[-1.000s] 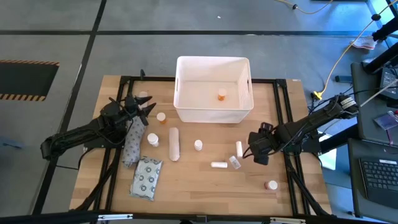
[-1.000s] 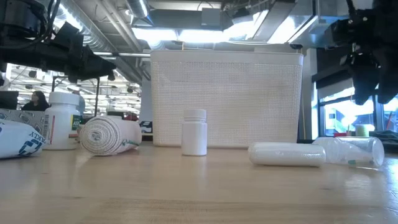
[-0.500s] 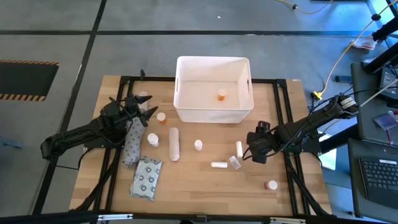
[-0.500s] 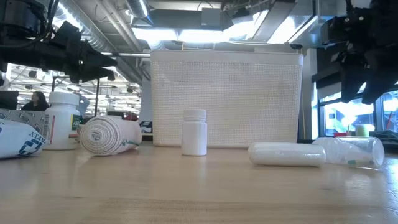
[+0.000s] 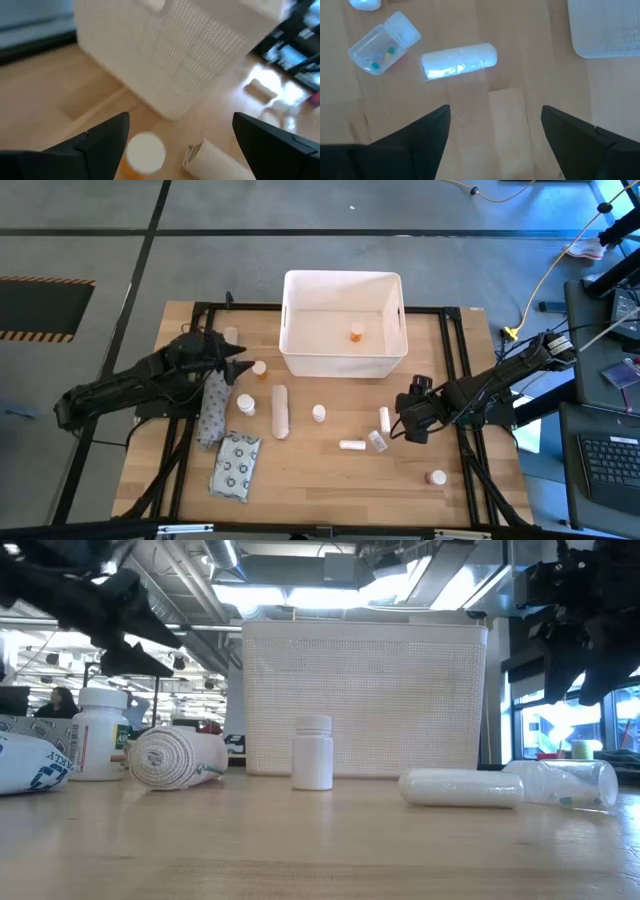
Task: Pick & place medical supplies in basket/bin
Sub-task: Put the orange pill bottle into the white bin
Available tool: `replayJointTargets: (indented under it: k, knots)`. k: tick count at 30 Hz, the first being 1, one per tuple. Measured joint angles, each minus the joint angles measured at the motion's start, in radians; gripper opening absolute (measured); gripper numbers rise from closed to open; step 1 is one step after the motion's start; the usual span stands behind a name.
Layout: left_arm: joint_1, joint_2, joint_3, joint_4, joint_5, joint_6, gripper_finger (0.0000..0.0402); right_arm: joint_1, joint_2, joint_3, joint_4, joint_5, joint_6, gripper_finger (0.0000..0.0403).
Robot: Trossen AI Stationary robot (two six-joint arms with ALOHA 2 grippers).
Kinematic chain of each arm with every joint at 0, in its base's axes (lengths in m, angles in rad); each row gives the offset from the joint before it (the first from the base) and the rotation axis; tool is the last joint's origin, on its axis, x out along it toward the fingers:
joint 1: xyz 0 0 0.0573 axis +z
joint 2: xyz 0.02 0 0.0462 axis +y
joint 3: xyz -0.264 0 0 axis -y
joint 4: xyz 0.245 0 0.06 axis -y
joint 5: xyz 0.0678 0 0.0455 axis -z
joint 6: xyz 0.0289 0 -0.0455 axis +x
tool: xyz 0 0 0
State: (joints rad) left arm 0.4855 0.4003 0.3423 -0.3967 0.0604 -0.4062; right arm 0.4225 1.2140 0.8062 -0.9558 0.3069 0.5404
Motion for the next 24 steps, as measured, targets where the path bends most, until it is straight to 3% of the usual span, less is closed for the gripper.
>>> replayJointTargets:
  k: [7, 14, 24]
  knots:
    - [0.001, 0.338, 0.227, -0.204, -0.043, 0.001, 0.0345, 0.000, 0.000, 0.000, 0.008, 0.000, -0.003, 0.0313]
    - [0.001, 0.638, 0.379, -0.290, -0.035, 0.000, 0.0345, 0.000, 0.000, 0.000, 0.030, 0.018, -0.040, 0.0313]
    - [0.001, 0.884, 0.444, -0.345, -0.031, 0.001, 0.0345, 0.000, 0.000, 0.000, 0.070, 0.024, -0.106, 0.0313]
